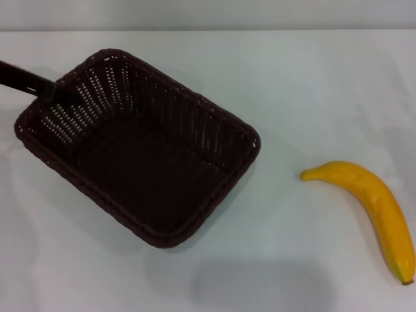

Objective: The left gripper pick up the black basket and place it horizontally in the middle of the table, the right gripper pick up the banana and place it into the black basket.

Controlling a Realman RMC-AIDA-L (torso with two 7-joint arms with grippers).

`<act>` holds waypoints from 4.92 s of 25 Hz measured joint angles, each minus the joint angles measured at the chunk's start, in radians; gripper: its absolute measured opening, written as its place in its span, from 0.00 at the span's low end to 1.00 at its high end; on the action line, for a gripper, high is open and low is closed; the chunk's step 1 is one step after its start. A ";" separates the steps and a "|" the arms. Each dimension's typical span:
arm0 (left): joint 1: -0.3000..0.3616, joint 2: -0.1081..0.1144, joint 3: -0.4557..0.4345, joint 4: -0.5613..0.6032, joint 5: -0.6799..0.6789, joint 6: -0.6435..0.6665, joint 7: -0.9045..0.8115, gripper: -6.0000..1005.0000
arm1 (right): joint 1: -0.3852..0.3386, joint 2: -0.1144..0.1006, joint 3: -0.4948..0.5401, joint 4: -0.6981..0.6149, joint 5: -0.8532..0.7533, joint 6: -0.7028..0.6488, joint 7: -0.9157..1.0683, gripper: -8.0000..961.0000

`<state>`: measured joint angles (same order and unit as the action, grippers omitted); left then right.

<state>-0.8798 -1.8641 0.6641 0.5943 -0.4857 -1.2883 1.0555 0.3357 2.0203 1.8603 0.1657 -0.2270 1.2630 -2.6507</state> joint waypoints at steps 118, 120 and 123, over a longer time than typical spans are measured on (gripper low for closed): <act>0.667 -0.215 -0.339 -0.431 -1.710 -0.076 1.356 0.88 | -0.024 -0.014 0.132 1.657 -2.153 0.431 2.002 0.87; 0.661 -0.214 -0.339 -0.431 -1.712 -0.075 1.356 0.88 | -0.018 -0.014 0.063 1.657 -2.169 0.413 2.029 0.86; 0.658 -0.213 -0.339 -0.430 -1.713 -0.073 1.355 0.88 | -0.005 -0.013 -0.042 1.657 -2.216 0.385 2.077 0.86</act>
<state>-0.2218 -2.0773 0.3251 0.1644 -2.1986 -1.3618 2.4107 0.3310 2.0075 1.8183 1.8224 -2.4431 1.6477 -0.5737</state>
